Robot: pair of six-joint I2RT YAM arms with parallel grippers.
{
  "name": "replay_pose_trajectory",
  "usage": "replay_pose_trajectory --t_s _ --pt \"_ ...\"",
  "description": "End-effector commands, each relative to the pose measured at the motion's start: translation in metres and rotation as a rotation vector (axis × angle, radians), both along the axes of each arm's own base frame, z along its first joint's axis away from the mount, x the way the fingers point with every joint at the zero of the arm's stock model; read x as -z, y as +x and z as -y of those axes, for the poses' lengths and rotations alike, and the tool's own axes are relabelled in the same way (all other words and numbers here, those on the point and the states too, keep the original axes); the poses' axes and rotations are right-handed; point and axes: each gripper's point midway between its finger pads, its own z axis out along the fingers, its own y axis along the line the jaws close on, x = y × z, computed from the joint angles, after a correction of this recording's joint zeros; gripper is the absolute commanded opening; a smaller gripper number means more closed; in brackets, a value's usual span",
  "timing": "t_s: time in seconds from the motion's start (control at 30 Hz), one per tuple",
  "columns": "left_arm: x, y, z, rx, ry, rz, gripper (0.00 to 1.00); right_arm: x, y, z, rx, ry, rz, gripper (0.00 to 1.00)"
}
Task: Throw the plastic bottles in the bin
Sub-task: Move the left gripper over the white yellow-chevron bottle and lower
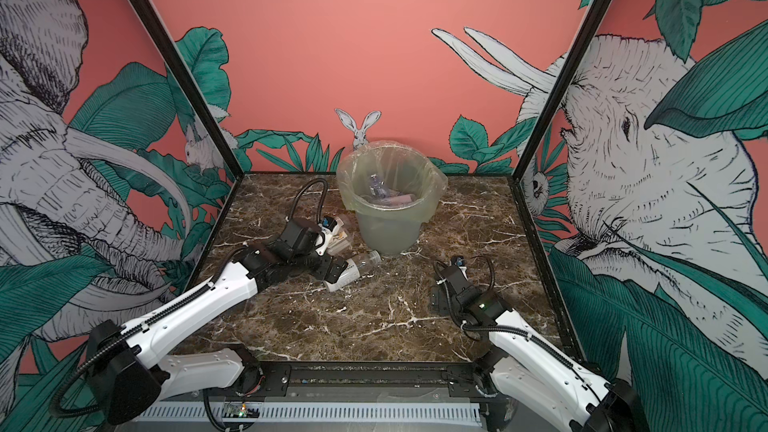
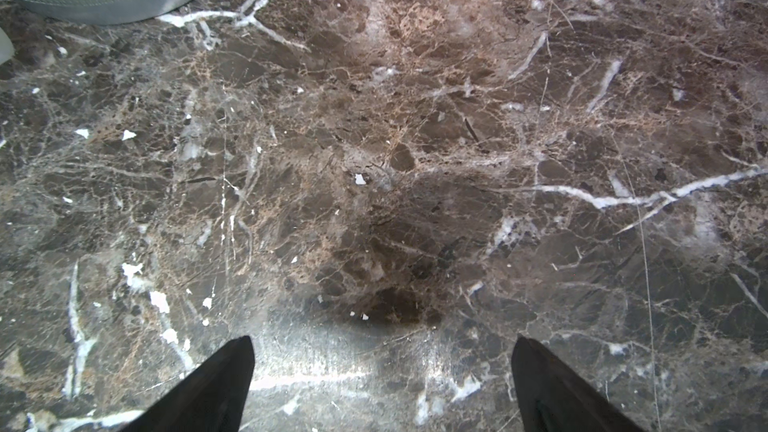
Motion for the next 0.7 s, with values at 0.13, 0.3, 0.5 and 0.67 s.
replay_pose_trajectory --t_s 0.13,0.3,0.5,0.67 --pt "0.015 -0.004 -0.004 0.069 0.174 -0.131 0.99 -0.004 0.003 0.004 0.011 -0.005 0.036 0.99" --pt "0.027 0.000 -0.001 0.093 0.224 -0.172 0.99 -0.004 0.003 0.003 0.008 -0.002 0.040 0.99" --pt "0.043 0.002 0.006 0.145 0.268 -0.222 0.99 -0.004 0.003 0.003 0.009 -0.002 0.040 0.99" --pt "0.060 0.002 0.007 0.174 0.302 -0.250 0.99 -0.005 0.003 0.003 0.010 -0.001 0.045 0.99"
